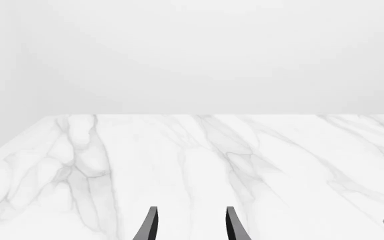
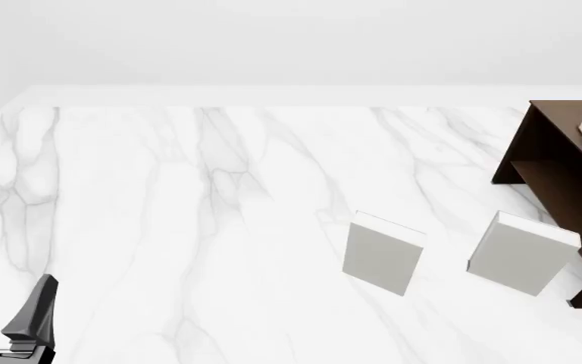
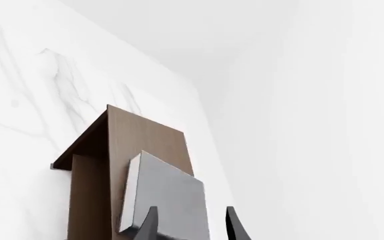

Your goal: Pick up the book on the left and place it on top of the shelf.

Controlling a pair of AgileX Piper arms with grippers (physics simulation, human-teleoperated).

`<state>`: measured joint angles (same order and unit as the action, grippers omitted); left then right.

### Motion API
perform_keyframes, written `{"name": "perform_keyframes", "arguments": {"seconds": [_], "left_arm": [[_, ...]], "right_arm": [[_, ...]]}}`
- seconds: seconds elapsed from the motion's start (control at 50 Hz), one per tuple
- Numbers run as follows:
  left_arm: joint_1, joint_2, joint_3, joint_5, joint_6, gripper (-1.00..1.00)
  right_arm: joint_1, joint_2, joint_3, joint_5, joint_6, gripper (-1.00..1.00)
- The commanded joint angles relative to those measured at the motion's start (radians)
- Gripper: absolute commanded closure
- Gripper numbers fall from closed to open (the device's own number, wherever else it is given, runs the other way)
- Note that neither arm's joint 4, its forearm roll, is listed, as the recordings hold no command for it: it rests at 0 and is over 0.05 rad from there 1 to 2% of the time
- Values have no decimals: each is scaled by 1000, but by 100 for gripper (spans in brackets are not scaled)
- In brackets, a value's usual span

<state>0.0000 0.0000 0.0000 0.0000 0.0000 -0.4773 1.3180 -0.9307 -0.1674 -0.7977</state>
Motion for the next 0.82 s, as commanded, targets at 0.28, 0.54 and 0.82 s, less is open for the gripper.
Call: {"name": "perform_keyframes", "arguments": {"seconds": [0.28,0.54,0.82], "left_arm": [[0,0,0,0,0,-100],[0,0,0,0,0,-100],[0,0,0,0,0,-100]], "right_arm": [[55,-105,71,-15,42,-100],[74,-147,75,-22,53,-100],[109,-222,82,-3,73,-100]]}}
